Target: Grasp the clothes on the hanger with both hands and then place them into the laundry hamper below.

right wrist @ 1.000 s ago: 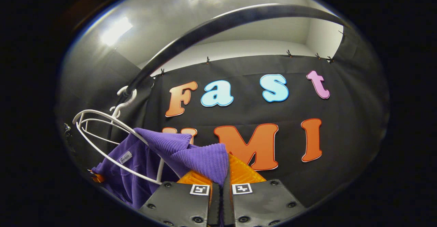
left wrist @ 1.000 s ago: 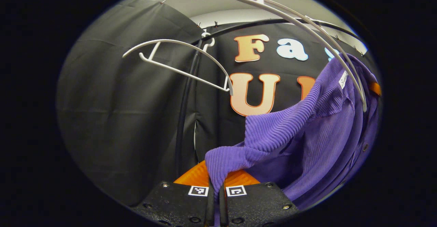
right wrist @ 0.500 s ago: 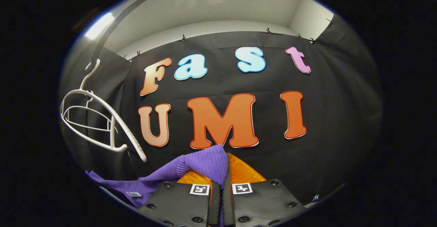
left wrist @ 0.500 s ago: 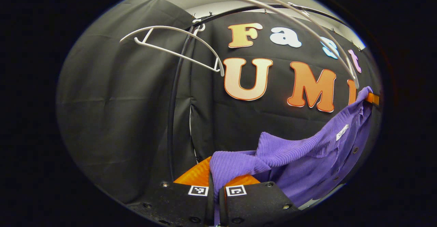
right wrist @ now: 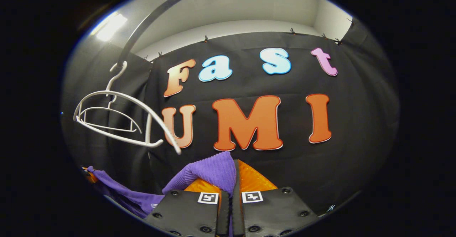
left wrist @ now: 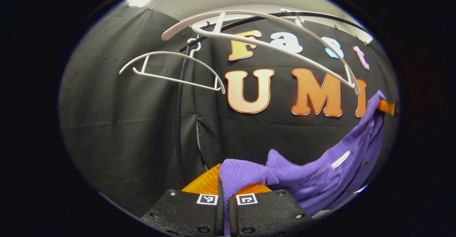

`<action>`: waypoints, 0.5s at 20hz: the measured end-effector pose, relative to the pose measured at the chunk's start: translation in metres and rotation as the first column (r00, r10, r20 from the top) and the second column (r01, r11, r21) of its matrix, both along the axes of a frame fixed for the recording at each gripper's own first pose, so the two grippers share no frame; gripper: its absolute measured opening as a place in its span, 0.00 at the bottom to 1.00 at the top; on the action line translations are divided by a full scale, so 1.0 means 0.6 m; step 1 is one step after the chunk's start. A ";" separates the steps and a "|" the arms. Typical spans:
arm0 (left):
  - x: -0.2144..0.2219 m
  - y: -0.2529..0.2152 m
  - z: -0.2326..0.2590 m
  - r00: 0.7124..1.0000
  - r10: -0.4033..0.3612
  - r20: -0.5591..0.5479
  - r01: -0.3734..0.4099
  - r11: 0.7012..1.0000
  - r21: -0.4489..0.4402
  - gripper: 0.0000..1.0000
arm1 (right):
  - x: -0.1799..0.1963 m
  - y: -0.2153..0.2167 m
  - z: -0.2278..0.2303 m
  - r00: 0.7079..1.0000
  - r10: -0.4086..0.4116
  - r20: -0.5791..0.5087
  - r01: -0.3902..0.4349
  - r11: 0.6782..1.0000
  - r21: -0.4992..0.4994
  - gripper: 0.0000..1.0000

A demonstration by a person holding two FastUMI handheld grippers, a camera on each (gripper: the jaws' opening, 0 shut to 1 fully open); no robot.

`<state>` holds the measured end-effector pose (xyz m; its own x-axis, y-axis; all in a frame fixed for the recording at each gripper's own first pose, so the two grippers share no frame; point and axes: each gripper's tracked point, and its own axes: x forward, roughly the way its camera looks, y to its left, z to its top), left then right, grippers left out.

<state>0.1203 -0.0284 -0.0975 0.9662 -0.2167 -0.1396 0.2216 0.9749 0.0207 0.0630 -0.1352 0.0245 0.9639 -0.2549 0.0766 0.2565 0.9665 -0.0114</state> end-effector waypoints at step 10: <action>-0.086 -0.156 -0.177 0.915 -0.232 -0.330 0.189 0.969 -0.156 0.06 | -0.033 0.150 -0.302 0.882 0.256 -0.396 -0.214 0.966 0.148 0.11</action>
<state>0.0685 -0.1218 -0.2036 0.7935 -0.4453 -0.4150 0.3949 0.8954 -0.2057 0.0430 -0.0450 -0.1565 0.9369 -0.0031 -0.3497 0.0150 0.9994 0.0311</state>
